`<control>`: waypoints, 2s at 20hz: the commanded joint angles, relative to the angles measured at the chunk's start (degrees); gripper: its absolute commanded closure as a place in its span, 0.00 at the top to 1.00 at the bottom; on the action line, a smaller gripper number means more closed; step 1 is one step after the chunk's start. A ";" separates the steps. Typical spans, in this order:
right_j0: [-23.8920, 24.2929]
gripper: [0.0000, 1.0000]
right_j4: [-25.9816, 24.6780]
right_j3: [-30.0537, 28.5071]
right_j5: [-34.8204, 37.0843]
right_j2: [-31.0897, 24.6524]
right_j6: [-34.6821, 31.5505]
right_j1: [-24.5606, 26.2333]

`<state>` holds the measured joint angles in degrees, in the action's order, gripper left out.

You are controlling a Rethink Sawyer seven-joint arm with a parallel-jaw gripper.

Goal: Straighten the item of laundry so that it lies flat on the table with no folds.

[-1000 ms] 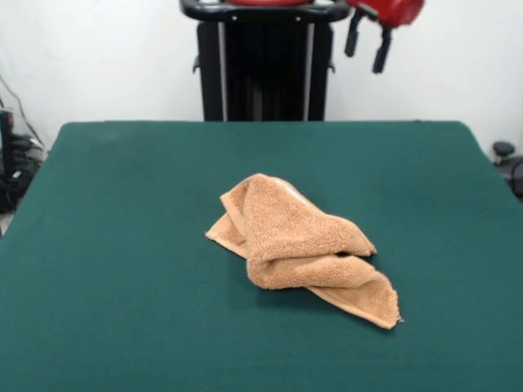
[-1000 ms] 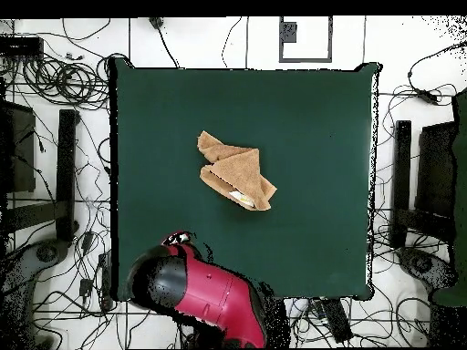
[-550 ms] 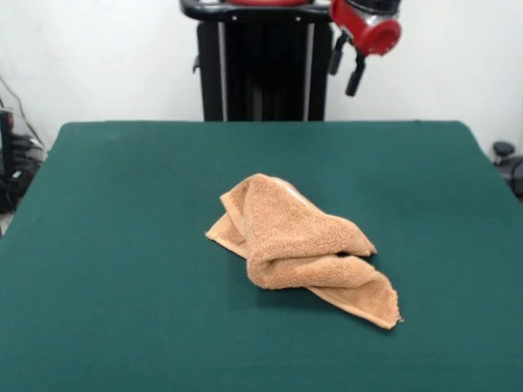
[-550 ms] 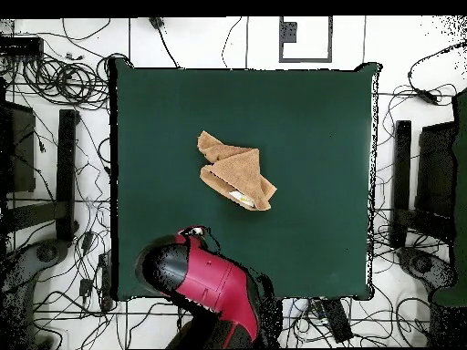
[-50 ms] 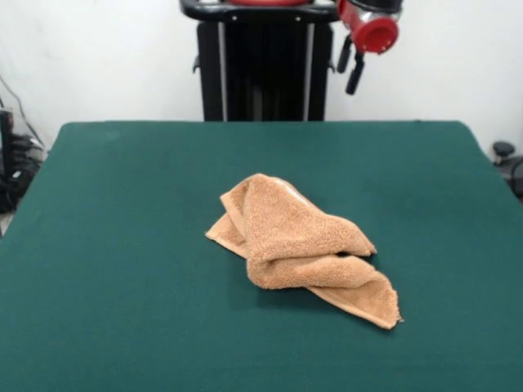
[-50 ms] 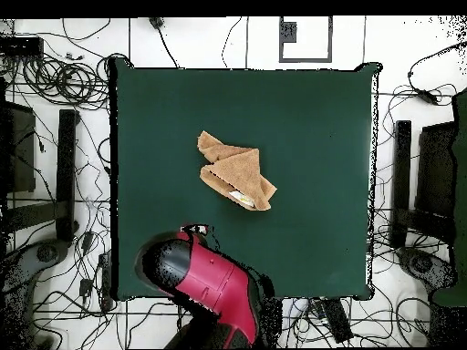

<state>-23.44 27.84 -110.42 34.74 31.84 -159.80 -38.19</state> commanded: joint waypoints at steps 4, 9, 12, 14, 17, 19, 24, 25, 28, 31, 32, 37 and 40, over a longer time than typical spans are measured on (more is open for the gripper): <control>-5.29 1.00 7.00 0.87 8.42 0.82 -26.35 -4.40; -6.90 1.00 5.57 2.27 7.78 3.40 -26.90 -2.39; -6.58 1.00 6.13 1.44 5.21 3.39 -26.45 -2.32; -6.50 1.00 6.53 0.78 2.47 3.68 -26.66 -1.89; -6.94 1.00 6.90 0.16 0.94 4.18 -27.16 -1.63; -7.85 1.00 6.39 1.04 2.42 5.40 -27.57 -1.60; -8.87 1.00 6.44 1.75 3.49 5.98 -27.89 -1.46; -8.97 1.00 6.61 1.56 3.31 5.93 -27.87 -1.41; -8.99 1.00 6.82 0.86 1.46 5.91 -27.18 -1.11; -8.63 1.00 6.01 0.90 0.78 6.57 -25.30 -1.86; -8.68 1.00 5.66 0.61 0.88 7.08 -24.77 -2.59; -8.25 1.00 6.17 -2.98 -6.41 6.71 -23.52 -3.57; -10.60 1.00 4.89 -2.77 -6.48 9.97 -25.15 -2.38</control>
<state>-30.98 31.55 -109.40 33.03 41.55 -168.69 -42.62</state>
